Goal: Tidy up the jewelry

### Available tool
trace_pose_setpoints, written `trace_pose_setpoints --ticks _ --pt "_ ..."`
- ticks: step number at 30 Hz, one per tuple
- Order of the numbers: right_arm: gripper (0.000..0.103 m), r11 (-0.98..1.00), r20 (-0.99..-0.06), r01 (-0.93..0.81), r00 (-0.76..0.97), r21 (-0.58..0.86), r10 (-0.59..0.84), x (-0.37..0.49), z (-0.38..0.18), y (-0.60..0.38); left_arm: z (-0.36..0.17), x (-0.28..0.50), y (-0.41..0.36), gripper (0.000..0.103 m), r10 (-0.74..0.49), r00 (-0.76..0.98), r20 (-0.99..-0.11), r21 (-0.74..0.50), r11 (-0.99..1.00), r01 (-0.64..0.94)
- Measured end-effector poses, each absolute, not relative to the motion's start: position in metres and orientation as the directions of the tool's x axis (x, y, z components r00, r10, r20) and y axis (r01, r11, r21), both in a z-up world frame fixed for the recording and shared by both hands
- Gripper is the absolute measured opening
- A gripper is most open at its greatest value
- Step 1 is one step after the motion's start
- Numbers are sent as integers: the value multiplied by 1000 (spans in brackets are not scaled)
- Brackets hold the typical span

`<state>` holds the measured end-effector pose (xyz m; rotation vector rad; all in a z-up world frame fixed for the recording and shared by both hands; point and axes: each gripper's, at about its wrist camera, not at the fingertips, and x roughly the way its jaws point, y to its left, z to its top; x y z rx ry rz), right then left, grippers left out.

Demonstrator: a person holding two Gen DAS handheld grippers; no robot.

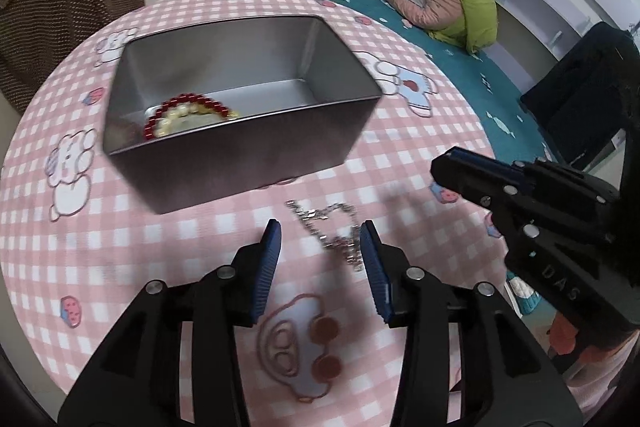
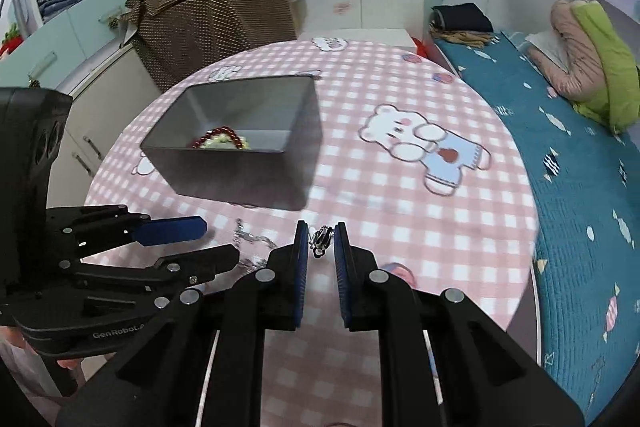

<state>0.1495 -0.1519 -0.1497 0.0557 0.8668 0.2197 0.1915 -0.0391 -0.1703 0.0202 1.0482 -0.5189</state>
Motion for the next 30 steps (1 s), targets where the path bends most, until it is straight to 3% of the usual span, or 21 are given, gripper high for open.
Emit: trace_pose_setpoints --ticks 5,8,10,12,13,22,30 --pt "12 976 -751 -151 624 156 216 147 -155 -166 -176 191 -57 57 -377 380 -844 -191 875 445" --pt "12 976 -748 -148 627 161 219 146 -157 -171 -182 192 -63 56 -341 382 -859 -142 875 462" --pt "12 975 -747 -146 627 167 222 146 -159 -173 -188 193 -66 45 -319 374 -871 -116 872 475" --pt "12 975 -746 -144 627 171 223 146 -159 -174 -188 192 -68 11 -281 410 -868 -57 876 479" --pt "12 974 -747 -143 626 174 225 147 -160 -175 -189 193 -66 8 -275 412 -869 -52 878 476" --pt "12 973 -737 -149 636 175 230 146 -155 -174 -178 193 -41 7 -298 429 -853 -89 892 443" --pt "12 974 -712 -170 665 151 226 147 -138 -164 -138 187 -21 7 -344 496 -797 -119 895 430"
